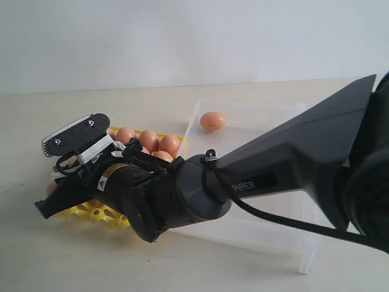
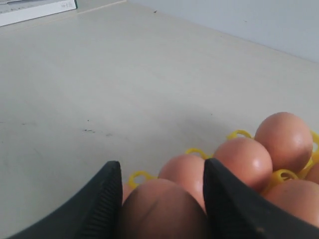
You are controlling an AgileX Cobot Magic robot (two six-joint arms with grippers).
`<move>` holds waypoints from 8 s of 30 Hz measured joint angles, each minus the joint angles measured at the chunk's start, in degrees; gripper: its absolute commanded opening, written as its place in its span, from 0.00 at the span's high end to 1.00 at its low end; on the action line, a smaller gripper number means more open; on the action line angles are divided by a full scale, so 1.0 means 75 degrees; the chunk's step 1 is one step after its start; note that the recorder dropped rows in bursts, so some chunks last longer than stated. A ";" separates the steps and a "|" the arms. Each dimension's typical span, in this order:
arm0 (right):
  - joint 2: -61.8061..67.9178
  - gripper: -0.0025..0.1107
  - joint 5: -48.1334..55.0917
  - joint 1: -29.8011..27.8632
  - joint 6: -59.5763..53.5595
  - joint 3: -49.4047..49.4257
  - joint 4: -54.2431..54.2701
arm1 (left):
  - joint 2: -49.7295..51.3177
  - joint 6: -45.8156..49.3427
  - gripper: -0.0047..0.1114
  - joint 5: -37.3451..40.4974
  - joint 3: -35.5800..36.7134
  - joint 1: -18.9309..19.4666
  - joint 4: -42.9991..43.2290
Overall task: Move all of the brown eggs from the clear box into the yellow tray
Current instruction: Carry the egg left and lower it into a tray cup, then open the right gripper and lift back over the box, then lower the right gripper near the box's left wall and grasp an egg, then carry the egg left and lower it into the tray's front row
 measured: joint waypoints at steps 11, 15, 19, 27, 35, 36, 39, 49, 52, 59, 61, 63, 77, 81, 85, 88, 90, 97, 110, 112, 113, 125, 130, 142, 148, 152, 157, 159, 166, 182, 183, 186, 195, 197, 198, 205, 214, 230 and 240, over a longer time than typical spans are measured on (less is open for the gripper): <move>0.0127 0.92 0.0192 0.0000 -0.0029 -0.0164 0.0000 | 0.0000 0.0000 0.96 0.0000 0.0000 0.0000 0.0000; 0.0127 0.72 0.0192 0.0000 -0.0029 -0.0164 0.0000 | 0.0000 0.0000 0.96 0.0000 0.0000 0.0000 0.0000; 0.0127 0.46 0.0192 0.0000 -0.0029 -0.0164 0.0000 | 0.0000 0.0000 0.96 0.0000 0.0000 0.0000 0.0000; 0.0127 0.44 0.0178 0.0000 -0.0029 -0.0164 0.0000 | 0.0000 0.0000 0.96 0.0000 0.0000 0.0000 0.0000; -0.0125 0.51 0.0233 0.0000 -0.0029 -0.0164 0.0000 | 0.0000 0.0000 0.96 0.0000 0.0000 0.0000 0.0000; -0.0272 0.56 0.0316 0.0000 -0.0029 -0.0164 0.0000 | 0.0000 0.0000 0.96 0.0000 0.0000 0.0000 0.0000; -0.0816 0.81 0.0777 -0.0050 -0.0130 -0.0164 0.0000 | 0.0000 0.0000 0.96 0.0000 0.0000 0.0000 0.0000; -0.2679 0.98 0.4618 -0.1107 -0.0695 -0.0182 -0.0195 | 0.0000 0.0000 0.96 0.0000 0.0000 0.0000 0.0000; -0.3021 0.97 0.6059 -0.1622 -0.0479 -0.0182 -0.0433 | 0.0000 0.0000 0.96 0.0000 0.0000 0.0000 0.0000; -0.3150 0.75 0.7230 -0.3152 0.0797 -0.0182 -0.0690 | 0.0000 0.0000 0.96 0.0000 0.0000 0.0000 0.0000; -0.3077 0.65 0.7216 -0.3560 0.0926 -0.0182 -0.0690 | 0.0000 0.0000 0.96 0.0000 0.0000 0.0000 0.0000; -0.2947 0.56 0.7185 -0.3901 0.1084 -0.0182 -0.0629 | 0.0000 0.0000 0.96 0.0000 0.0000 0.0000 0.0000; -0.1846 0.49 0.8049 -0.4265 0.1378 -0.0182 0.0310 | 0.0000 0.0000 0.96 0.0000 0.0000 0.0000 0.0000; -0.1773 0.49 0.8560 -0.4147 0.1225 -0.0182 0.0862 | 0.0000 0.0000 0.96 0.0000 0.0000 0.0000 0.0000; -0.1767 0.49 0.8944 -0.4058 0.0913 -0.0182 0.1575 | 0.0000 0.0000 0.96 0.0000 0.0000 0.0000 0.0000; -0.1767 0.49 0.9085 -0.4026 0.0847 -0.0182 0.1793 | 0.0000 0.0000 0.96 0.0000 0.0000 0.0000 0.0000; -0.1767 0.49 0.9116 -0.3995 0.0828 -0.0182 0.1825 | 0.0000 0.0000 0.96 0.0000 0.0000 0.0000 0.0000; -0.1596 0.49 0.9150 -0.3911 0.0828 -0.0182 0.1928 | 0.0000 0.0000 0.96 0.0000 0.0000 0.0000 0.0000; -0.1116 0.49 0.9102 -0.3640 0.0797 -0.0194 0.2326 | 0.0000 0.0000 0.96 0.0000 0.0000 0.0000 0.0000; -0.1065 0.49 0.9088 -0.3640 0.0797 -0.0194 0.2342 | 0.0000 0.0000 0.96 0.0000 0.0000 0.0000 0.0000; -0.1044 0.49 0.9088 -0.3640 0.0797 -0.0194 0.2344 | 0.0000 0.0000 0.96 0.0000 0.0000 0.0000 0.0000; -0.0937 0.49 0.8817 -0.3622 0.0654 -0.0194 0.2358 | 0.0000 0.0000 0.96 0.0000 0.0000 0.0000 0.0000; -0.0937 0.49 0.8767 -0.3622 0.0522 -0.0194 0.2342 | 0.0000 0.0000 0.96 0.0000 0.0000 0.0000 0.0000; -0.0937 0.98 0.8446 -0.3608 -0.0214 -0.0194 0.2250 | 0.0000 0.0000 0.96 0.0000 0.0000 0.0000 0.0000; -0.1612 0.98 0.7445 -0.3582 -0.0323 0.0243 0.1994 | 0.0000 0.0000 0.96 0.0000 0.0000 0.0000 0.0000; -0.2908 0.98 0.5997 -0.3455 -0.0338 0.1203 0.1981 | 0.0000 0.0000 0.96 0.0000 0.0000 0.0000 0.0000; -0.3747 0.98 0.3777 -0.2503 -0.0351 0.2079 0.1974 | 0.0000 0.0000 0.96 0.0000 0.0000 0.0000 0.0000; -0.3779 0.98 0.3045 -0.2113 -0.0351 0.2213 0.1956 | 0.0000 0.0000 0.96 0.0000 0.0000 0.0000 0.0000; -0.3472 0.98 0.1056 -0.0796 -0.0298 0.2296 0.1130 | 0.0000 0.0000 0.96 0.0000 0.0000 0.0000 0.0000; -0.2370 0.98 -0.0007 -0.0283 0.0724 0.2296 -0.1707 | 0.0000 0.0000 0.96 0.0000 0.0000 0.0000 0.0000; -0.2364 0.98 -0.0024 -0.0283 0.0753 0.2296 -0.1710 | 0.0000 0.0000 0.96 0.0000 0.0000 0.0000 0.0000; -0.2286 0.98 0.0034 -0.0283 0.0811 0.2296 -0.1729 | 0.0000 0.0000 0.96 0.0000 0.0000 0.0000 0.0000; -0.2273 0.98 0.1132 -0.0283 0.0857 0.2188 -0.1691 | 0.0000 0.0000 0.96 0.0000 0.0000 0.0000 0.0000; -0.2273 0.98 0.1581 -0.0283 0.0857 0.1985 -0.1660 | 0.0000 0.0000 0.96 0.0000 0.0000 0.0000 0.0000; -0.2273 0.98 0.1784 -0.0283 0.0857 0.1893 -0.1660 | 0.0000 0.0000 0.96 0.0000 0.0000 0.0000 0.0000; -0.2171 0.98 0.3601 -0.0283 0.1101 0.1095 -0.1660 | 0.0000 0.0000 0.96 0.0000 0.0000 0.0000 0.0000; -0.1874 0.98 0.6394 -0.0302 0.1148 0.0169 -0.1660 | 0.0000 0.0000 0.96 0.0000 0.0000 0.0000 0.0000; -0.1222 0.98 0.9634 -0.0681 0.0749 -0.2007 -0.1660 | 0.0000 0.0000 0.96 0.0000 0.0000 0.0000 0.0000; -0.0491 0.98 1.0546 -0.0714 0.0327 -0.3176 -0.1660 | 0.0000 0.0000 0.96 0.0000 0.0000 0.0000 0.0000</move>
